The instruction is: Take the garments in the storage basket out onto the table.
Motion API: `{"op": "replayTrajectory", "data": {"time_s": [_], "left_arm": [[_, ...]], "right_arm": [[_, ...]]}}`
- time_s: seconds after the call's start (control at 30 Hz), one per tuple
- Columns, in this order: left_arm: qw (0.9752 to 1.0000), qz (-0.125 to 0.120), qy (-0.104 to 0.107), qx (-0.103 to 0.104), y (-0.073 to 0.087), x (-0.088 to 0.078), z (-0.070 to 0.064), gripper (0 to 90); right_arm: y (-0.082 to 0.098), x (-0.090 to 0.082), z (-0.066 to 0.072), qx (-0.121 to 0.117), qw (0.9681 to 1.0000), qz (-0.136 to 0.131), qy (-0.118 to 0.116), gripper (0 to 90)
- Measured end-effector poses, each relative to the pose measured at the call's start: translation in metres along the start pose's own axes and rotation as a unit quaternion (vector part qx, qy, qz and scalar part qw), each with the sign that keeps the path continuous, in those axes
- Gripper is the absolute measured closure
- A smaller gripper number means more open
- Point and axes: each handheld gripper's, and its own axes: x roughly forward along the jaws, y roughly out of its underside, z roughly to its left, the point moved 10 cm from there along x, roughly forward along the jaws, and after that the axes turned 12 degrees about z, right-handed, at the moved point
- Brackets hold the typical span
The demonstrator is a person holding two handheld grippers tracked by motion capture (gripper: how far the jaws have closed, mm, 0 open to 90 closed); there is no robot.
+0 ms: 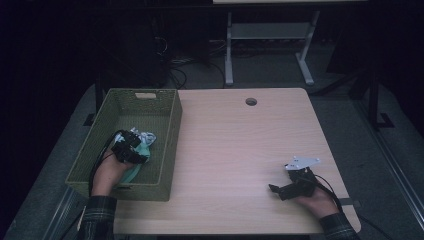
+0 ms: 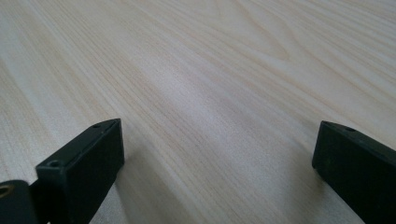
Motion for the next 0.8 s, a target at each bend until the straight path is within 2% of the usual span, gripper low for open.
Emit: {"op": "replayTrajectory", "data": {"time_s": [0.03, 0.13, 0.2, 0.23, 0.27, 0.33, 0.37, 0.43, 0.47, 0.5, 0.53, 0.57, 0.6, 0.63, 0.7, 0.73, 0.77, 0.8], "left_arm": [[1.0000, 0.000, 0.000, 0.000, 0.000, 0.000, 0.000, 75.6], [0.9992, -0.033, 0.010, -0.021, -0.004, -0.009, 0.004, 76.7], [0.9977, -0.058, 0.018, -0.030, -0.006, -0.016, 0.006, 77.6], [0.9960, -0.080, 0.021, -0.033, -0.008, -0.022, 0.008, 78.0], [0.9960, -0.080, 0.021, -0.033, -0.008, -0.022, 0.008, 78.1], [0.9928, -0.112, 0.022, -0.037, -0.011, -0.030, 0.009, 78.3], [0.9928, -0.112, 0.022, -0.037, -0.011, -0.030, 0.009, 78.5], [0.9898, -0.132, 0.029, -0.046, -0.012, -0.036, 0.011, 78.6], [0.9865, -0.150, 0.035, -0.054, -0.013, -0.041, 0.013, 78.8], [0.9865, -0.150, 0.035, -0.054, -0.013, -0.041, 0.013, 78.9], [0.9832, -0.168, 0.040, -0.059, -0.014, -0.046, 0.014, 79.0], [0.9832, -0.168, 0.040, -0.059, -0.014, -0.046, 0.014, 79.2], [0.9814, -0.177, 0.043, -0.062, -0.014, -0.049, 0.015, 79.2], [0.9771, -0.196, 0.050, -0.066, -0.015, -0.055, 0.016, 79.6], [0.9721, -0.215, 0.062, -0.070, -0.016, -0.061, 0.016, 79.8], [0.9698, -0.223, 0.068, -0.071, -0.016, -0.063, 0.016, 79.8], [0.9698, -0.223, 0.068, -0.071, -0.016, -0.063, 0.016, 79.8], [0.9648, -0.239, 0.078, -0.078, -0.017, -0.068, 0.016, 79.8]], "right_arm": [[0.000, 0.000, 0.000, 0.000, 1.0000, 0.000, 0.000, 2.0], [0.000, 0.000, 0.000, 0.000, 1.0000, 0.000, 0.000, 2.0], [0.000, 0.000, 0.000, 0.000, 1.0000, 0.000, 0.000, 2.0], [0.000, 0.000, 0.000, 0.000, 1.0000, 0.000, 0.000, 2.0], [0.000, 0.000, 0.000, 0.000, 1.0000, 0.000, 0.000, 2.0], [0.000, 0.000, 0.000, 0.000, 1.0000, 0.000, 0.000, 2.0], [0.000, 0.000, 0.000, 0.000, 1.0000, 0.000, 0.000, 2.0], [0.000, 0.000, 0.000, 0.000, 1.0000, 0.000, 0.000, 2.0], [0.000, 0.000, 0.000, 0.000, 1.0000, 0.000, 0.000, 2.0], [0.000, 0.000, 0.000, 0.000, 1.0000, 0.000, 0.000, 2.0], [0.000, 0.000, 0.000, 0.000, 1.0000, 0.000, 0.000, 2.0], [0.000, 0.000, 0.000, 0.000, 1.0000, 0.000, 0.000, 2.0], [0.000, 0.000, 0.000, 0.000, 1.0000, 0.000, 0.000, 2.0], [0.000, 0.000, 0.000, 0.000, 1.0000, 0.000, 0.000, 2.0], [0.000, 0.000, 0.000, 0.000, 1.0000, 0.000, 0.000, 2.0], [0.000, 0.000, 0.000, 0.000, 1.0000, 0.000, 0.000, 2.0], [0.000, 0.000, 0.000, 0.000, 1.0000, 0.000, 0.000, 2.0], [0.000, 0.000, 0.000, 0.000, 1.0000, 0.000, 0.000, 2.0]]}}
